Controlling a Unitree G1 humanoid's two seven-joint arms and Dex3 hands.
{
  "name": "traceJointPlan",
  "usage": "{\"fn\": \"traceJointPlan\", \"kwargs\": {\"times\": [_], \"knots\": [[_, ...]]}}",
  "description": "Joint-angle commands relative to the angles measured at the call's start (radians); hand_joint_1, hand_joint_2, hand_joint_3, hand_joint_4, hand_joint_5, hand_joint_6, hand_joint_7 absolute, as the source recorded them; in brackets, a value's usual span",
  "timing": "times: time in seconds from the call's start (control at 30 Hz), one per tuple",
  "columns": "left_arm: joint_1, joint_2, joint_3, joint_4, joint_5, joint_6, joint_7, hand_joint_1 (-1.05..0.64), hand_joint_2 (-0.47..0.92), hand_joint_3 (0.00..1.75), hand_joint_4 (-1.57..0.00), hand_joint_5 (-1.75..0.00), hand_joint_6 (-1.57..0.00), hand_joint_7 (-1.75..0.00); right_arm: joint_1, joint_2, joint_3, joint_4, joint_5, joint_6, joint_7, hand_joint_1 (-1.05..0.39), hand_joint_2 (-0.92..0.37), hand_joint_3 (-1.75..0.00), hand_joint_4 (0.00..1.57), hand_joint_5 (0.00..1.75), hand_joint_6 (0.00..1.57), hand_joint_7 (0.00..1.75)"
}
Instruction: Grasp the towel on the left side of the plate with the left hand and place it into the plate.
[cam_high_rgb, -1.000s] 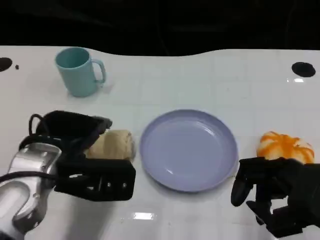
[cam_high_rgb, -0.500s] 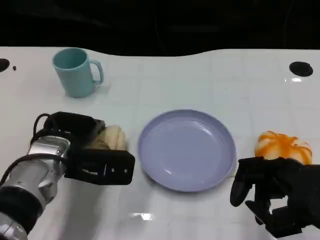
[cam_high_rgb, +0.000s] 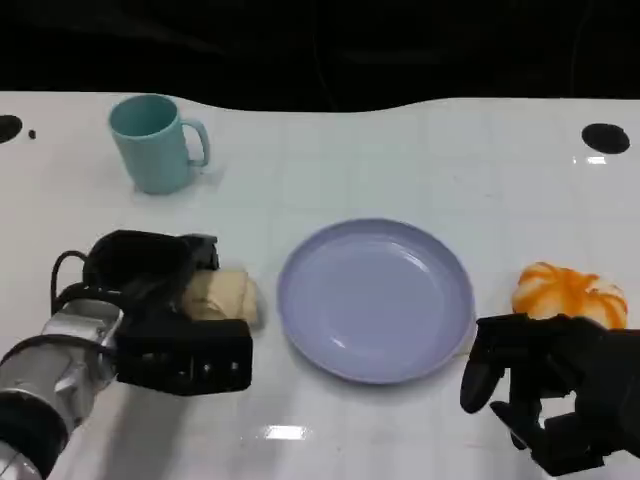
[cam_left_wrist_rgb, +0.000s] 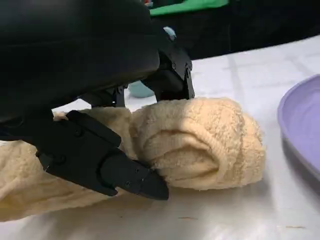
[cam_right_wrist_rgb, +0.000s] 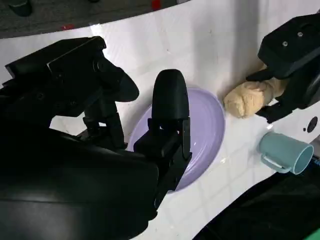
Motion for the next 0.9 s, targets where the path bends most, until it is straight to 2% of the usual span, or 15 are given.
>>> {"fn": "traceJointPlan", "kwargs": {"times": [0.03,0.2,0.3,0.43,0.5,0.6,0.67,0.9], "knots": [[0.023,0.043,0.032,-0.046,-0.018,-0.037,0.049,-0.23,0.76,0.62,-0.87,-1.75,-0.57,-1.75,0.000,-0.005,-0.003,-0.017,-0.002,0.024,0.000,0.02,-0.59,-1.05,0.70,1.68,0.69,1.42],[0.049,0.057,0.086,-0.145,-0.051,-0.060,0.067,-0.22,0.73,0.53,-0.86,-1.75,-0.54,-1.75,-0.003,-0.005,-0.001,-0.015,-0.002,0.025,-0.001,0.03,-0.59,-1.05,0.70,1.68,0.69,1.42],[0.066,0.061,0.118,-0.228,-0.067,-0.047,0.054,-0.23,0.78,0.49,-0.87,-1.75,-0.54,-1.75,-0.001,-0.008,-0.001,-0.011,-0.004,0.012,0.000,0.02,-0.58,-1.05,0.70,1.68,0.69,1.42],[0.086,0.051,0.142,-0.347,-0.073,-0.034,0.033,-0.22,0.56,0.97,-0.89,-1.75,-0.62,-1.75,0.000,-0.007,-0.003,-0.011,-0.003,0.017,0.000,0.02,-0.58,-1.05,0.71,1.69,0.69,1.42],[0.092,0.042,0.145,-0.403,-0.071,-0.035,0.025,-0.23,0.49,1.08,-0.91,-1.75,-0.65,-1.75,-0.001,-0.007,-0.003,-0.014,-0.003,0.025,0.001,0.02,-0.58,-1.05,0.70,1.69,0.69,1.42],[0.090,0.018,0.143,-0.488,-0.091,-0.034,-0.034,-0.23,0.48,1.05,-0.91,-1.75,-0.66,-1.75,0.001,-0.009,-0.005,-0.019,-0.001,0.030,0.003,0.02,-0.59,-1.05,0.70,1.70,0.69,1.43],[0.084,0.005,0.132,-0.529,-0.083,-0.029,-0.062,-0.24,0.50,1.02,-0.90,-1.75,-0.66,-1.66,0.002,-0.011,-0.005,-0.021,-0.002,0.029,0.003,0.02,-0.58,-1.05,0.70,1.70,0.69,1.43],[0.070,-0.088,0.091,-0.623,-0.070,0.036,-0.185,-0.23,0.44,1.10,-0.91,-1.75,-0.65,-1.75,0.005,-0.012,-0.006,-0.025,0.001,0.029,0.006,0.03,-0.59,-1.04,0.69,1.71,0.68,1.43]]}}
